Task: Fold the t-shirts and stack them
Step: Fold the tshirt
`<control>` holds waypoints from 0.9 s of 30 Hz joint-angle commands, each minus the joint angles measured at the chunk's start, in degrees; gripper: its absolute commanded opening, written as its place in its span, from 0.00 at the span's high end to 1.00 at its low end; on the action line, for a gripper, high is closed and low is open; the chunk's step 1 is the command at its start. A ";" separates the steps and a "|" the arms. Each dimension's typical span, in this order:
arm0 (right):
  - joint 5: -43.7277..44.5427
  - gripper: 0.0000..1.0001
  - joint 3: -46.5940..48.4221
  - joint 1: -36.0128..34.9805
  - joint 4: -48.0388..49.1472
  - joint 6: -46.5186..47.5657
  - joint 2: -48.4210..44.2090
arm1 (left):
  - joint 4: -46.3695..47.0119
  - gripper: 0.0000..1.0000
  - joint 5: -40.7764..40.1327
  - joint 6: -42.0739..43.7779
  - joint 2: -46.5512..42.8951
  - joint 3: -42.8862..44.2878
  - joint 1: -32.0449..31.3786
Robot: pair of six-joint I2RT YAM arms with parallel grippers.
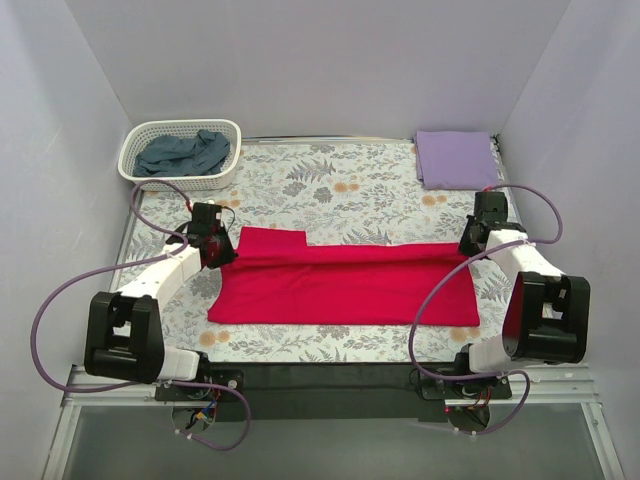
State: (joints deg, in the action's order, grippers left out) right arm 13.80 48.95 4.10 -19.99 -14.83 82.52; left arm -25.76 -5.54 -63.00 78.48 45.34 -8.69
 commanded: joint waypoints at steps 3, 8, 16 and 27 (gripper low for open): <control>2.90 0.93 -0.78 0.91 0.83 0.24 2.38 | -2.54 1.00 -2.72 -3.44 1.68 -0.52 0.51; 1.93 0.93 -1.14 0.91 0.92 0.24 4.49 | -2.28 1.00 -2.54 -5.73 3.52 -1.48 0.51; 0.26 0.72 -0.79 0.91 0.04 -0.11 3.53 | -2.45 0.85 -4.04 -6.78 1.33 -2.01 0.51; -8.79 0.60 3.70 -4.01 -0.32 -0.12 -5.53 | -1.66 0.29 -3.25 -5.73 -10.44 -2.19 0.51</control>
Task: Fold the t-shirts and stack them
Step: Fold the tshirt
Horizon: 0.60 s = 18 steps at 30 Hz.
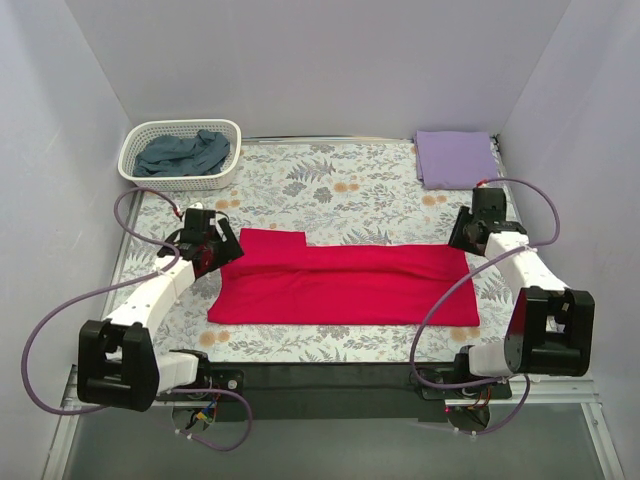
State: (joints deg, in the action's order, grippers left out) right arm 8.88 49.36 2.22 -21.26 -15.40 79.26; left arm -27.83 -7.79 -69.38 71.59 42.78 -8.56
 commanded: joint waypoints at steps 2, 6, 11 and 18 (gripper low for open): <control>-7.45 0.59 4.07 -7.57 3.67 2.56 -2.01 | 1.63 0.24 -0.91 1.62 -5.14 0.63 0.38; -16.78 0.53 8.89 -14.16 6.49 4.85 2.99 | 5.68 0.26 1.19 4.25 -3.57 1.77 0.38; -23.37 0.53 15.49 -22.77 10.17 1.88 14.04 | 9.90 0.39 4.54 6.28 4.95 5.72 0.38; -30.24 0.56 25.95 -29.37 15.09 -4.54 28.30 | 11.75 0.40 3.75 8.13 18.48 14.07 0.38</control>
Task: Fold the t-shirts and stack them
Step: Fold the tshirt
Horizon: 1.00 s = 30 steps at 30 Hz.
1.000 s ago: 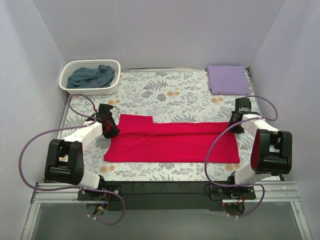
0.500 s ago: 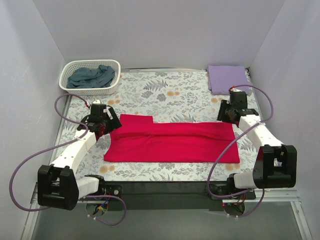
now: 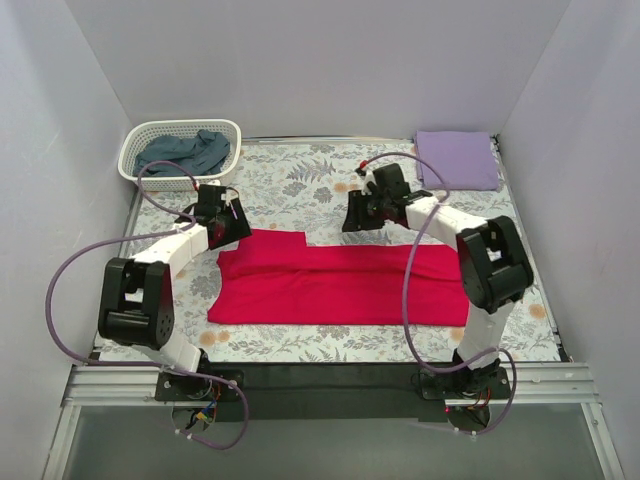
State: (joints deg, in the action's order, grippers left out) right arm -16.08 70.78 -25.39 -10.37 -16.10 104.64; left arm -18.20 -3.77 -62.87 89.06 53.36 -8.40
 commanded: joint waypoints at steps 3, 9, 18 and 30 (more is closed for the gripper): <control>-7.30 0.57 9.19 -3.09 4.66 -6.30 8.99 | 4.04 0.40 -0.80 1.87 4.98 5.08 0.23; -11.43 0.57 13.85 -5.28 7.20 -10.09 17.87 | 5.45 0.39 0.34 2.66 10.34 7.02 0.23; -14.42 0.57 17.37 -7.39 9.40 -13.34 25.26 | 5.89 0.39 2.89 3.11 15.53 7.28 0.23; -14.33 0.65 20.01 -9.42 9.32 -14.40 28.69 | 5.10 0.58 6.93 2.58 16.94 6.75 -0.03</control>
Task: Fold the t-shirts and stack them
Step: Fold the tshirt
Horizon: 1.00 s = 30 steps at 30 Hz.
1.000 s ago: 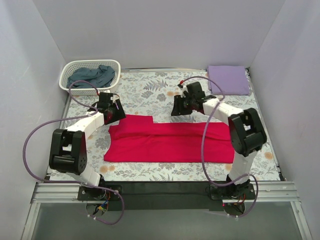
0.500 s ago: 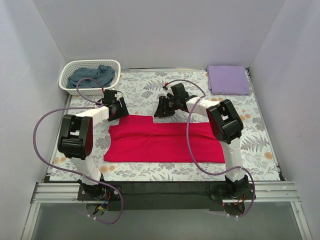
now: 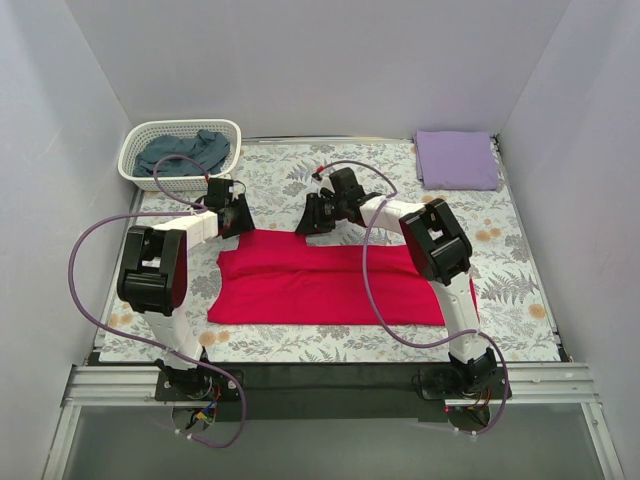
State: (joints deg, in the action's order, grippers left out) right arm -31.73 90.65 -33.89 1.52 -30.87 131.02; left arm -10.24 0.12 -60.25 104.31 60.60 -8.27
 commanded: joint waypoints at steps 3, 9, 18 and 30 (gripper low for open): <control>1.49 0.71 -0.04 -1.09 -2.66 0.46 2.22 | -3.38 0.65 2.87 -0.04 2.03 -0.39 -0.52; 1.32 0.99 0.67 -1.18 -2.57 1.08 1.70 | -3.65 0.92 2.78 0.39 2.12 -0.22 -0.60; -0.27 0.99 0.93 -1.18 -2.57 2.83 -2.87 | -3.82 1.00 2.25 0.92 -3.49 -1.71 -0.60; -2.29 0.99 -7.84 -2.41 -2.66 4.95 -16.31 | -14.87 1.00 3.83 -6.18 -25.27 -6.36 -0.60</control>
State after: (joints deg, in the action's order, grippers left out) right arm -32.10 86.04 -35.68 -1.48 -27.38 119.98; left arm -19.46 2.50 -62.81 86.06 56.58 -8.71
